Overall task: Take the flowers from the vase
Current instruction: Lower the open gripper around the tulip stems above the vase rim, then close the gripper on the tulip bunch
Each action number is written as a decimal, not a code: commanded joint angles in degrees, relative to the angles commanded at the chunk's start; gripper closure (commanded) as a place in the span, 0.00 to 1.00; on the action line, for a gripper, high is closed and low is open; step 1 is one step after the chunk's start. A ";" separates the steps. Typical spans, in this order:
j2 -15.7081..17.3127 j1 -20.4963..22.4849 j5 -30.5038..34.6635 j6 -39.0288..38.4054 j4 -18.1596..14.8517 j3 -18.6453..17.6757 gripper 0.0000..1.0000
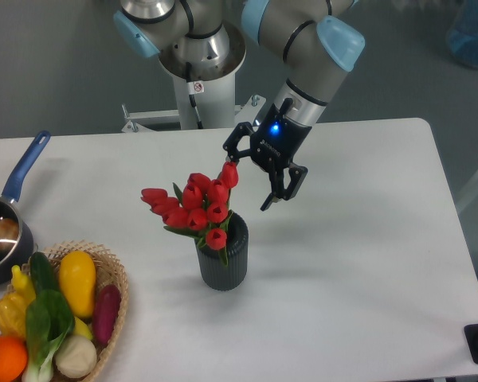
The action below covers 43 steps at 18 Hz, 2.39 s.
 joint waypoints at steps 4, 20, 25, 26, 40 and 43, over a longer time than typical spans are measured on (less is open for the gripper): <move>-0.53 -0.70 -2.21 0.00 0.17 0.00 0.00; -2.99 -2.11 -6.96 0.44 0.44 0.88 0.00; -3.34 -2.72 -7.40 0.35 0.44 0.88 0.00; -3.43 -2.72 -7.92 0.35 0.70 0.97 0.00; -5.28 -2.81 -9.95 0.61 1.32 1.05 0.00; -5.28 -2.81 -10.21 0.61 1.32 1.05 0.01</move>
